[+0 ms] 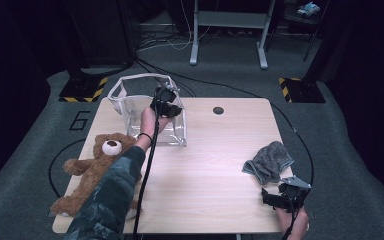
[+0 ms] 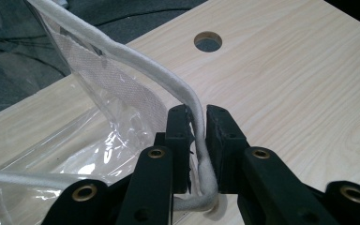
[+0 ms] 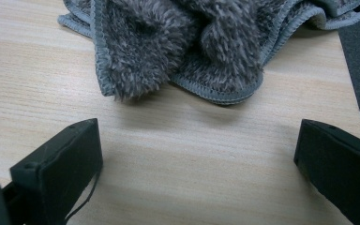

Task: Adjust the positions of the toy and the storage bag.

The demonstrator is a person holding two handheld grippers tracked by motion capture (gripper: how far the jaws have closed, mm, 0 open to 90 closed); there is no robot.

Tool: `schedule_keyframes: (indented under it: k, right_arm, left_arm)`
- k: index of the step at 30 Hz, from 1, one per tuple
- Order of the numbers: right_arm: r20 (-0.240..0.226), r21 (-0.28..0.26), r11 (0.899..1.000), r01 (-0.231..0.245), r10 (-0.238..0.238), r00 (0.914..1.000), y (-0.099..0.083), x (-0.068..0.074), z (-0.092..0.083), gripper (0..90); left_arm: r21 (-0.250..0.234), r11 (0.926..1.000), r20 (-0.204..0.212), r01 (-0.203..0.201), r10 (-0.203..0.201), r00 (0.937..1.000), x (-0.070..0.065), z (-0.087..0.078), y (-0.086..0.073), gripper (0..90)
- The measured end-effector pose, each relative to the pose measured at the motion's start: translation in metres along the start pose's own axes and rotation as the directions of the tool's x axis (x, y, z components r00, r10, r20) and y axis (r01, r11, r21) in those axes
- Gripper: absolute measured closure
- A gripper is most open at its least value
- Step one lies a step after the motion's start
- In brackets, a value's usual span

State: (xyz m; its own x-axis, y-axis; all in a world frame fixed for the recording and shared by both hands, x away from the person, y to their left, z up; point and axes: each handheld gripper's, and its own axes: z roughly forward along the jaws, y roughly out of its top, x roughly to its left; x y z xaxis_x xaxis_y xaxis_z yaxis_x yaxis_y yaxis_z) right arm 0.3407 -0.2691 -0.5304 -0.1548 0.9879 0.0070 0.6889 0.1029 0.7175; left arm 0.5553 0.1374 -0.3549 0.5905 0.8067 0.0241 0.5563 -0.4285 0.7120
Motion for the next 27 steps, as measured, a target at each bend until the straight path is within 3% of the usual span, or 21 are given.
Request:
schedule_keyframes:
  k: [12,16,19,21,25,27]
  right_arm:
    - [0.0,-0.003,1.0,0.004,-0.004,1.0,0.0,0.0,0.0,0.5]
    - [0.001,-0.001,1.0,0.0,0.0,1.0,0.0,0.0,0.0,0.5]
    - [0.0,-0.003,1.0,0.004,-0.004,1.0,0.0,0.0,0.0,0.5]
    - [0.0,-0.003,1.0,0.004,-0.004,1.0,0.0,0.0,0.0,0.5]
    - [0.0,-0.003,1.0,0.004,-0.004,1.0,0.0,0.0,0.0,0.5]
    - [0.0,-0.003,1.0,0.004,-0.004,1.0,0.0,0.0,0.0,0.6]
  left_arm:
    - [0.008,0.9985,0.032,-0.054,0.054,0.998,-0.04,0.004,0.009,78.5]
    - [-0.018,0.9981,0.047,-0.059,0.06,0.9971,-0.056,0.004,0.015,78.6]
    - [-0.014,0.9964,0.027,-0.084,0.084,0.9961,-0.068,0.004,0.021,77.4]
    - [-0.001,0.995,0.015,-0.099,0.099,0.9949,-0.069,0.005,0.023,76.9]
    - [0.013,0.9985,-0.008,-0.053,0.053,0.9985,-0.061,0.008,0.021,71.0]
    - [0.042,0.9977,-0.043,-0.053,0.054,0.9976,-0.057,0.01,0.018,66.6]
